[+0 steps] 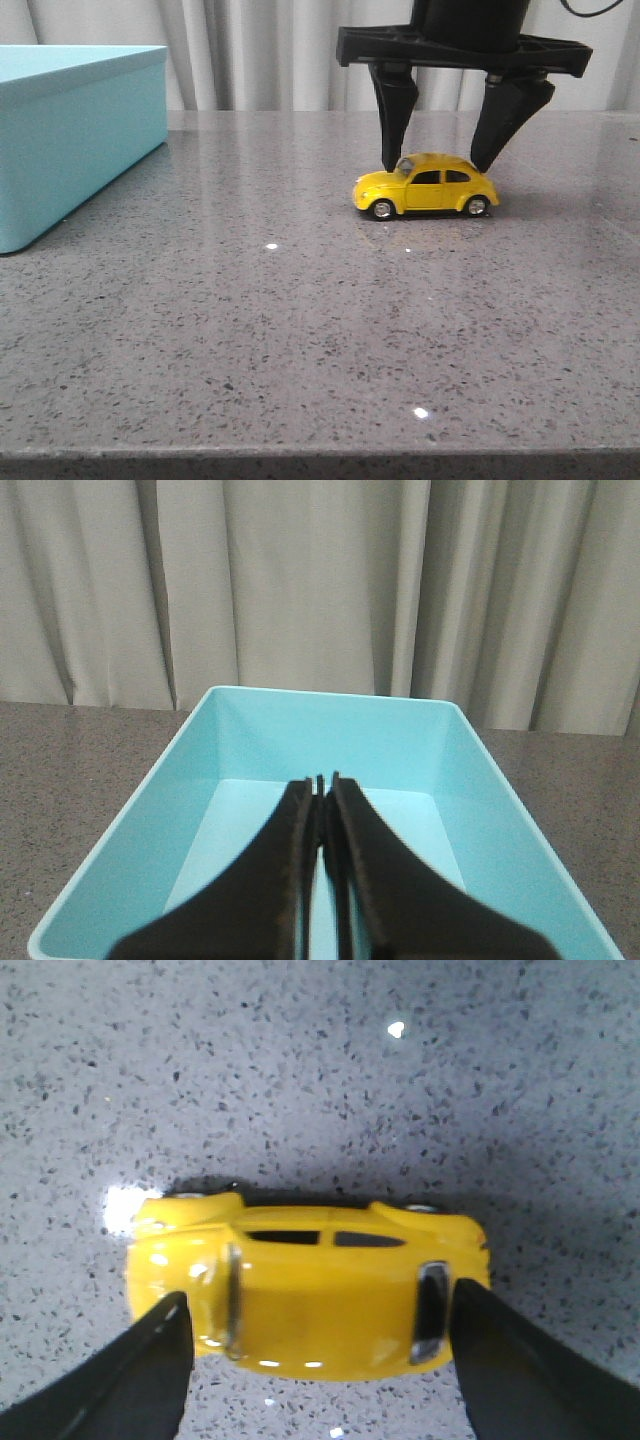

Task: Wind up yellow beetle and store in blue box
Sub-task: 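Lower the right gripper over the yellow toy car, fingers straddling it, then push the yellow car backward with the right gripper to wind it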

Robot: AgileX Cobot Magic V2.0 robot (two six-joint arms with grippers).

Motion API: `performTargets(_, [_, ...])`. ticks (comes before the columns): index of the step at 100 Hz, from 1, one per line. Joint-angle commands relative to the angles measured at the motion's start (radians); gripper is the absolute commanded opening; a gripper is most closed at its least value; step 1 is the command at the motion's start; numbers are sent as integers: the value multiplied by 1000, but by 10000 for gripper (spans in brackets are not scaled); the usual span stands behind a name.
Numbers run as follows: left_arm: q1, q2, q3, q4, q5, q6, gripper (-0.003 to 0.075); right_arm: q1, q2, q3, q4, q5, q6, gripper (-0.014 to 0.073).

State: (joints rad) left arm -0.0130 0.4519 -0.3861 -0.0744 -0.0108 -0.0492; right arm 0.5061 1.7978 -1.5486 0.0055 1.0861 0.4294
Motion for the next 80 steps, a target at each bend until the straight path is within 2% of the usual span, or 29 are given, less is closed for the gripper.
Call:
performTargets(1, [0, 12, -37, -6, -85, -7, -19, -1, -41, -36, -5, -10, 7, 541])
performTargets(41, [0, 12, -37, -6, -85, -7, -19, -22, -27, -36, -5, 1, 9, 540])
performTargets(80, [0, 12, -37, -6, -85, -7, -19, -128, -27, -36, -170, 152, 9, 540])
